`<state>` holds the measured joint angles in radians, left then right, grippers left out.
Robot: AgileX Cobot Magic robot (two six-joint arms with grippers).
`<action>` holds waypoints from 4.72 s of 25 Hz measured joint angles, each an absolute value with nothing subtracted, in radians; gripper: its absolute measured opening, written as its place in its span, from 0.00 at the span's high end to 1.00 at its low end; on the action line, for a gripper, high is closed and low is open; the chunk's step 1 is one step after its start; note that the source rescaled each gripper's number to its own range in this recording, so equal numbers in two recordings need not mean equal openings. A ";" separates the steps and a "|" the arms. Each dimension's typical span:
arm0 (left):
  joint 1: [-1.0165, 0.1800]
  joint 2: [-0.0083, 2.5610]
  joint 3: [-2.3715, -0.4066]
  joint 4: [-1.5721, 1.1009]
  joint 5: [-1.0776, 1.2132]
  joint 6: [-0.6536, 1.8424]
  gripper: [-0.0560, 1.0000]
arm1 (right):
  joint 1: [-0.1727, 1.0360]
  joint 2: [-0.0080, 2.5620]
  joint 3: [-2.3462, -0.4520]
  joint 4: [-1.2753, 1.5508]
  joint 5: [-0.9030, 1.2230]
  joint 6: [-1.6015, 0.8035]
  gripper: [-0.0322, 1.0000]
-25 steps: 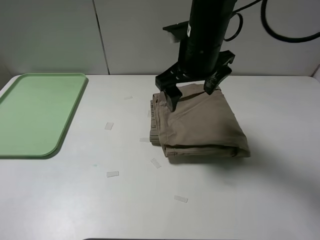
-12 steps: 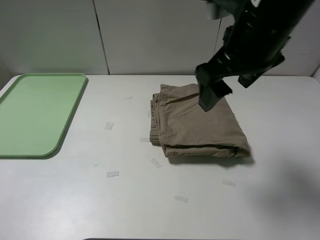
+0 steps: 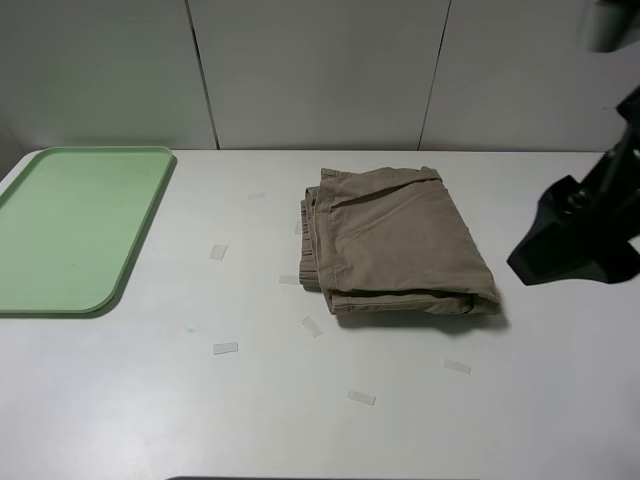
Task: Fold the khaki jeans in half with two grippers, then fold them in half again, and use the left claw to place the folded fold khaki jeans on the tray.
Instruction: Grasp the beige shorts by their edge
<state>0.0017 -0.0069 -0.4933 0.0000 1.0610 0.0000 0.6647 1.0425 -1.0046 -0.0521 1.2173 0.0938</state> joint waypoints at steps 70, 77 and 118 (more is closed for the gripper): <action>0.002 -0.007 -0.493 0.000 1.061 0.000 0.10 | 0.005 -0.005 -0.494 -0.030 1.027 0.031 0.00; 0.002 -0.007 -0.493 0.000 1.060 0.000 0.10 | 0.005 -0.005 -0.494 -0.030 1.027 0.031 0.00; -0.353 1.416 -0.865 -0.313 0.482 0.087 0.10 | 0.005 -0.005 -0.494 -0.030 1.027 0.031 0.00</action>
<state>-0.3533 1.4163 -0.8649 -0.3126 0.4825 0.0867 0.0046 -0.0047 -0.4935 -0.0305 1.0275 0.0314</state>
